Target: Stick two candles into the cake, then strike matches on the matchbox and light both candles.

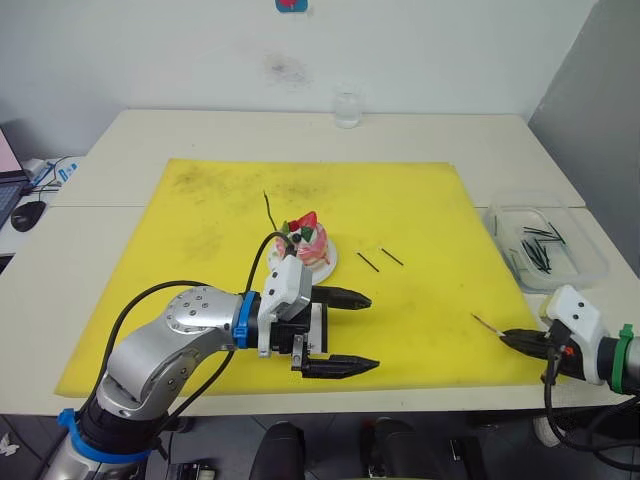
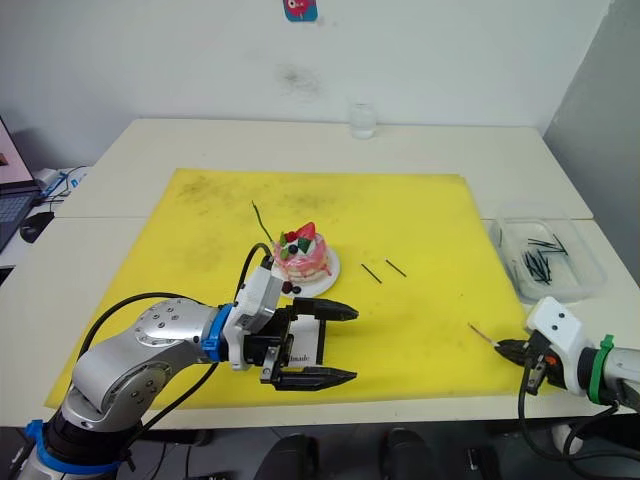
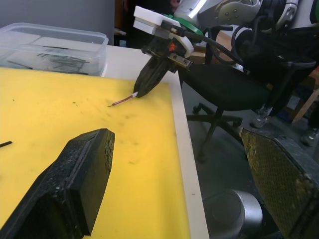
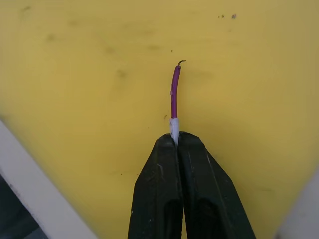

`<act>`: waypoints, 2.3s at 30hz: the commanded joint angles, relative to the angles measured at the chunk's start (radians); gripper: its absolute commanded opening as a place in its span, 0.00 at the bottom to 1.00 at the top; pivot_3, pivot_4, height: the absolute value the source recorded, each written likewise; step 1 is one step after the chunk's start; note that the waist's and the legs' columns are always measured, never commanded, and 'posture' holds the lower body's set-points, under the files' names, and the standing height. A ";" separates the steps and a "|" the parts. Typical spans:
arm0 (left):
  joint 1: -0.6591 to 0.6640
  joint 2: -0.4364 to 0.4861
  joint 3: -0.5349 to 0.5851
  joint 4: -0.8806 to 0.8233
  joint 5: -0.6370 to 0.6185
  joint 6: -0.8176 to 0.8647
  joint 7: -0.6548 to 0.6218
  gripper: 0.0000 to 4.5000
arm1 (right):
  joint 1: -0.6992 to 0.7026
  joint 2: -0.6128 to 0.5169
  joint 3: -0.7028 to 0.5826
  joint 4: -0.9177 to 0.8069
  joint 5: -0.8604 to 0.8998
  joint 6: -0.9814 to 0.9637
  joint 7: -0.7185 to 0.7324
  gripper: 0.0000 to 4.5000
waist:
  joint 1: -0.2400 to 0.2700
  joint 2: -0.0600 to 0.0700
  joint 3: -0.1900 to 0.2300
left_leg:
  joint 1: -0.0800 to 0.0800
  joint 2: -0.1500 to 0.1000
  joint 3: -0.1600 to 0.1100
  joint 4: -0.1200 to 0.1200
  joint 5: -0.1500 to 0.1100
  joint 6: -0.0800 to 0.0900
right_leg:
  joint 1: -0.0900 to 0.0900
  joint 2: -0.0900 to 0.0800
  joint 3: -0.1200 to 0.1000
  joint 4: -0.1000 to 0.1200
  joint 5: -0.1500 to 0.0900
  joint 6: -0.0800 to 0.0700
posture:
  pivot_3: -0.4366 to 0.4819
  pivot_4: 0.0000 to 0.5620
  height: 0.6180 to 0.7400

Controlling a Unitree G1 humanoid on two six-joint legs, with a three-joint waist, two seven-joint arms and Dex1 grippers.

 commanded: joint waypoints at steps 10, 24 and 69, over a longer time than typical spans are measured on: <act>-0.005 -0.019 -0.002 -0.041 -0.012 0.008 0.027 1.00 | -0.048 -0.067 -0.073 -0.016 0.038 0.083 0.055 0.52 | 0.000 0.000 0.000 | 0.000 0.000 0.000 0.000 0.000 0.000 | 0.000 0.000 0.000 0.000 0.000 0.000 | 0.48 0.27 1.00; 0.034 0.001 -0.076 -0.079 0.115 -0.092 0.031 1.00 | -0.368 -0.378 0.290 -0.040 -0.031 0.288 0.104 0.52 | 0.000 0.001 0.000 | 0.001 0.000 0.001 0.001 0.000 0.000 | 0.000 0.000 0.001 0.000 0.000 0.000 | 0.48 0.27 1.00; 0.060 -0.024 0.007 -0.068 0.097 -0.092 0.101 1.00 | -0.718 -0.304 0.408 0.024 -0.016 0.374 0.276 0.00 | -0.004 0.002 0.000 | 0.001 0.000 0.001 0.001 0.000 0.000 | -0.001 0.000 0.001 0.001 0.000 0.000 | 0.48 0.27 1.00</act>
